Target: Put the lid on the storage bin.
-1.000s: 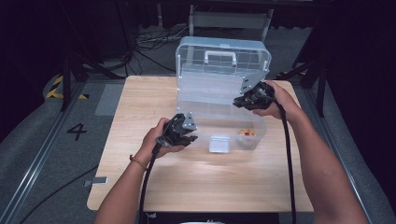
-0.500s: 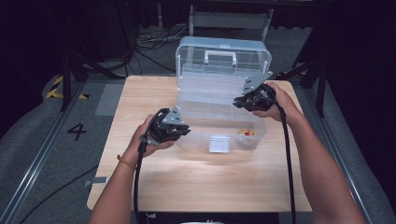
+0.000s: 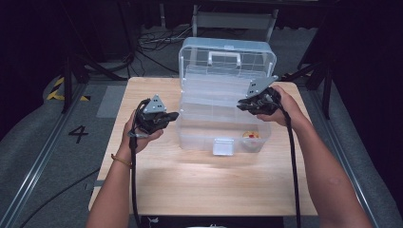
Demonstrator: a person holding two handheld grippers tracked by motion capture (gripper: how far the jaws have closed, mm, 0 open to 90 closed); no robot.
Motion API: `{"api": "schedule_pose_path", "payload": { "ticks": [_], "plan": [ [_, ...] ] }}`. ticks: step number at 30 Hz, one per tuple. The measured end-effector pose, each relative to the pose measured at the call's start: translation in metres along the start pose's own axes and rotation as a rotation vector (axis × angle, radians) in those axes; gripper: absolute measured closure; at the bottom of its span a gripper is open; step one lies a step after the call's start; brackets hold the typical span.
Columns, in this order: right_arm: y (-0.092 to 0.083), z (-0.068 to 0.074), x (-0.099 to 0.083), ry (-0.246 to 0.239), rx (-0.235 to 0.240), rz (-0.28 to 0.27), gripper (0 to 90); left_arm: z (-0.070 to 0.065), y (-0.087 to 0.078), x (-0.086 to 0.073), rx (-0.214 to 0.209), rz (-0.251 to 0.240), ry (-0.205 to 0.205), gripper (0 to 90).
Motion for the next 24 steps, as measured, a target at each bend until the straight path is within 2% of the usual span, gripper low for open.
{"api": "schedule_pose_path", "payload": {
  "ticks": [1, 2, 4, 7, 8, 10, 12, 17, 19, 24],
  "plan": [
    [0.0, 0.0, 0.0, -0.002, 0.001, -0.001, 80.2, 0.002, 0.001, 0.001, 0.0, -0.001, 0.002, 90.0],
    [0.0, 0.0, -0.001, -0.005, 0.002, -0.001, 80.2, 0.006, 0.001, 0.002, 0.02, 0.003, 0.01, 90.0],
    [0.0, 0.001, -0.002, -0.005, 0.001, -0.005, 80.2, 0.016, 0.002, 0.009, 0.023, -0.001, 0.0, 90.0],
    [0.0, 0.002, -0.002, -0.007, -0.005, -0.006, 80.2, 0.027, 0.004, 0.017, 0.05, -0.006, -0.01, 90.0],
    [0.0, 0.003, -0.003, -0.006, -0.005, -0.007, 80.1, 0.031, 0.006, 0.02, 0.039, -0.01, -0.023, 90.0],
    [-0.001, 0.003, -0.003, -0.003, -0.004, -0.009, 80.1, 0.033, 0.008, 0.023, 0.027, -0.01, -0.026, 90.0],
    [-0.001, 0.003, -0.003, -0.002, -0.004, -0.009, 80.1, 0.037, 0.012, 0.028, 0.045, -0.001, -0.019, 90.0],
    [-0.001, 0.006, -0.005, -0.006, -0.007, -0.009, 80.0, 0.045, 0.016, 0.043, 0.042, -0.058, -0.039, 90.0],
    [-0.001, 0.007, -0.005, -0.005, -0.006, -0.009, 79.8, 0.046, 0.019, 0.047, 0.044, -0.065, -0.039, 90.0],
    [-0.001, 0.009, -0.007, -0.009, -0.003, -0.014, 79.5, 0.05, 0.026, 0.051, 0.028, -0.092, -0.071, 90.0]
  ]
}}
Point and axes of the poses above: each handheld gripper's, and its own axes: y roughly forward along the jaws, x roughly out of its top, z roughly to its left, the point moved 4 cm from there along y, roughly forward along the jaws, and after that the axes turned 10 degrees about y, right-handed, at the moved point
